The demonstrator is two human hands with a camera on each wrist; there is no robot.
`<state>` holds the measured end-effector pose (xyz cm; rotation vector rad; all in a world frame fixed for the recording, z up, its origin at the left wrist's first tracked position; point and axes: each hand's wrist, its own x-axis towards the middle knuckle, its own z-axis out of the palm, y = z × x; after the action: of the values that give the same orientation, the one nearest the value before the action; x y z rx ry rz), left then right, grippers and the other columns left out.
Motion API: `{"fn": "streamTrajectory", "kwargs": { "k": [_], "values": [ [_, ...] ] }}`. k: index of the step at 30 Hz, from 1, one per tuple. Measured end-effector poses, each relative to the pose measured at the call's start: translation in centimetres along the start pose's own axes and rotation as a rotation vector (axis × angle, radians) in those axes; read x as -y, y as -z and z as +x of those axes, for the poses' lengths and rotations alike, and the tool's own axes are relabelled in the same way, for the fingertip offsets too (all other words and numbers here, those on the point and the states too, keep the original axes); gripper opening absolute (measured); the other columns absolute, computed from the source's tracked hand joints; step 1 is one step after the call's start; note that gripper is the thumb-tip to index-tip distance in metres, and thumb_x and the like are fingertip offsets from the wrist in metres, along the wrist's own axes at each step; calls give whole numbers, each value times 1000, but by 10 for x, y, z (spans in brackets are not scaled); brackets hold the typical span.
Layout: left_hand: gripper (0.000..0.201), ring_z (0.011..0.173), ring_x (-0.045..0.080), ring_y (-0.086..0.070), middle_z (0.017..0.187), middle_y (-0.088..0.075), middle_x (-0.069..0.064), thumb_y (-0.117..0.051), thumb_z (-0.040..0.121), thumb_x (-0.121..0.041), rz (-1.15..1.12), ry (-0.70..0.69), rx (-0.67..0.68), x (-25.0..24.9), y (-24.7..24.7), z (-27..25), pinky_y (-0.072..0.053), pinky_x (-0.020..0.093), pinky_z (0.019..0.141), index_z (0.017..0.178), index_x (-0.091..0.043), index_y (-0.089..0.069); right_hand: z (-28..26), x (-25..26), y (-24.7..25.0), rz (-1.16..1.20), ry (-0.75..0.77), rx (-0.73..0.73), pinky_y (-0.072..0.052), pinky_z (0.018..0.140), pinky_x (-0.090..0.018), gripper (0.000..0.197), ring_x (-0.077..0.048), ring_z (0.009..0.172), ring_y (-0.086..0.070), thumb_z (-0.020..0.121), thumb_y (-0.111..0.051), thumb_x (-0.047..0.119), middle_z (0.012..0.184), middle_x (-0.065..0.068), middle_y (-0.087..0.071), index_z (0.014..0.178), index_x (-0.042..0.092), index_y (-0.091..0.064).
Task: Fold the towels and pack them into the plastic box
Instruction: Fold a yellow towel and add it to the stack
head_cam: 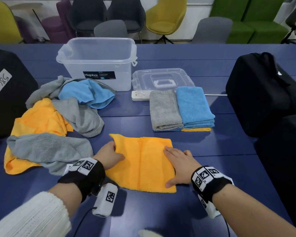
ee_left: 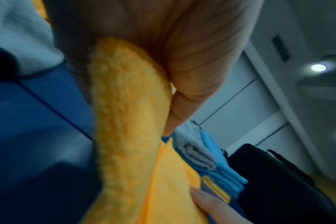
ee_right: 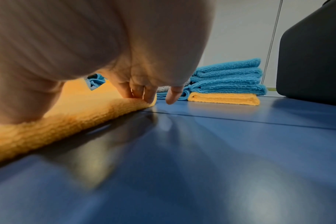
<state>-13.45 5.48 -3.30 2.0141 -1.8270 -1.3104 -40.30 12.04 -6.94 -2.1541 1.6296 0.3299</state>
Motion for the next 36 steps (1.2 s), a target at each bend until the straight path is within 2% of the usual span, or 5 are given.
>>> {"fn": "streamTrajectory", "kwargs": {
  "k": [6,11,25,33,36],
  "values": [
    [61,98,21,-57,99,-49,-2,-72,82,-25,-35,-126,106,-43,-35,-14,-50,35,84,128,-23,-32,-1,2,-1,29,-8,-10,-11,114,-40,128,-13,146,-8,60,-72,69,161,4,1,153,18,1],
    [63,67,18,-56,89,-51,2,-66,85,-21,41,-159,178,-59,-81,-12,-50,32,54,134,-20,-26,-3,3,0,65,-20,-34,-14,112,-40,132,-14,146,-12,59,-75,66,160,2,-9,152,16,3],
    [63,79,24,-58,80,-52,2,-63,79,-13,164,-211,191,-68,-123,-11,-41,29,58,131,-15,-28,-2,-2,-1,106,-10,-123,-24,105,-41,110,-17,137,-30,54,-79,63,146,1,-35,139,16,-27],
    [81,76,26,-69,87,-61,7,-72,78,-32,36,-163,274,-65,-128,-10,-59,39,66,140,-23,-20,-10,-13,-3,464,-172,-340,-44,86,-38,12,-21,93,-53,87,-54,15,98,1,-54,95,20,-47],
    [69,75,21,-71,95,-64,10,-65,87,-21,-163,-117,323,-68,-119,-13,-56,28,57,143,-20,-24,-7,-8,0,590,-273,-342,-49,74,-38,19,-24,78,-57,97,-47,29,81,-2,-58,83,16,-47]
  ]
}}
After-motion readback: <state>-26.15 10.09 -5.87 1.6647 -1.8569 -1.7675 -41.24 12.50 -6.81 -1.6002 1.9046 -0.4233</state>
